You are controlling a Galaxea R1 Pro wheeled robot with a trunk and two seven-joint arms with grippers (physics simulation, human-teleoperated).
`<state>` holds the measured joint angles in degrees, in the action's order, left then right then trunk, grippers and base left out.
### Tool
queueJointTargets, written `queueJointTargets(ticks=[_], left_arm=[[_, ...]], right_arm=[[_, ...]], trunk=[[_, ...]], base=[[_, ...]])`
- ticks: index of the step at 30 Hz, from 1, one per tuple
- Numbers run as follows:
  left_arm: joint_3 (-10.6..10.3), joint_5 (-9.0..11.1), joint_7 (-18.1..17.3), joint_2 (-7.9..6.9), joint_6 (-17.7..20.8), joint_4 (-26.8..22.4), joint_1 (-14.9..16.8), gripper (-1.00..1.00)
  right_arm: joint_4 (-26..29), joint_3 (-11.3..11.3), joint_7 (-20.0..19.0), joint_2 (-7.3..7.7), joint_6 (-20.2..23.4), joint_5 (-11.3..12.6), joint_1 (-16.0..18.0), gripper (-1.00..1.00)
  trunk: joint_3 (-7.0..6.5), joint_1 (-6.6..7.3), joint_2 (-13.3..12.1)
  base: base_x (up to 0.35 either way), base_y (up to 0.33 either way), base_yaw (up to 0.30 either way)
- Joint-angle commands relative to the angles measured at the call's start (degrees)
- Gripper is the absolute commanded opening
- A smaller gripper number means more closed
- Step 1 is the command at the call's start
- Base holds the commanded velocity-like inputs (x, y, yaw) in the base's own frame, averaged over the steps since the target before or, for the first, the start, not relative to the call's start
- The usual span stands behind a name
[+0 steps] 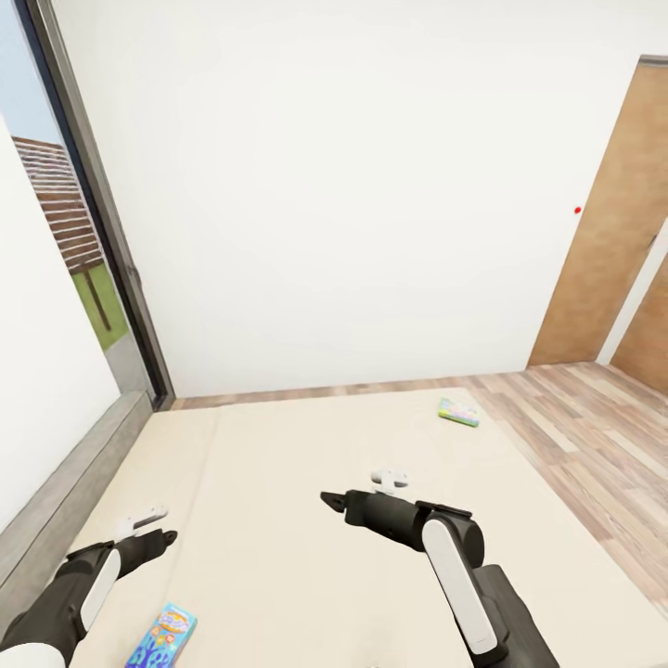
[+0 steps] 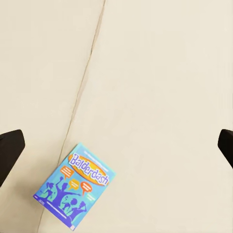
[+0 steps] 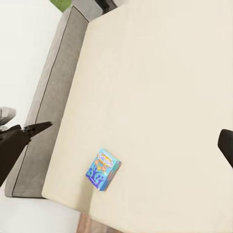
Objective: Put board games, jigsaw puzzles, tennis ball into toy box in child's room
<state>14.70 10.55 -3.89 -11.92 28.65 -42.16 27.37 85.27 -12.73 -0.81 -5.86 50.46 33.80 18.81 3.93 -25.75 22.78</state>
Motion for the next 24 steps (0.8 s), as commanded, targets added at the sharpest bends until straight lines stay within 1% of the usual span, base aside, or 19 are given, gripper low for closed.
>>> queueJointTargets(ticks=[1,16,24], left_arm=[[0.2,0.2,-0.2,0.04,0.3,-0.1,0.0,1.0],[0.3,0.1,-0.1,-0.25,0.3,0.9,0.1,1.0],[0.3,0.1,-0.1,-0.37,0.2,0.9,0.1,1.0]], right_arm=[[0.1,0.0,-0.2,0.0,0.2,-0.1,0.1,1.0],[0.1,-0.9,-0.5,0.05,0.1,-0.1,0.0,1.0],[0.2,-1.0,-0.4,0.06,-0.2,-0.2,0.0,1.0]], trunk=[[0.23,-0.04,0.1],[1.59,-0.04,0.1],[1.83,-0.04,0.1]], base=[[0.0,0.0,-0.069],[0.0,0.0,-0.063],[0.0,0.0,-0.012]])
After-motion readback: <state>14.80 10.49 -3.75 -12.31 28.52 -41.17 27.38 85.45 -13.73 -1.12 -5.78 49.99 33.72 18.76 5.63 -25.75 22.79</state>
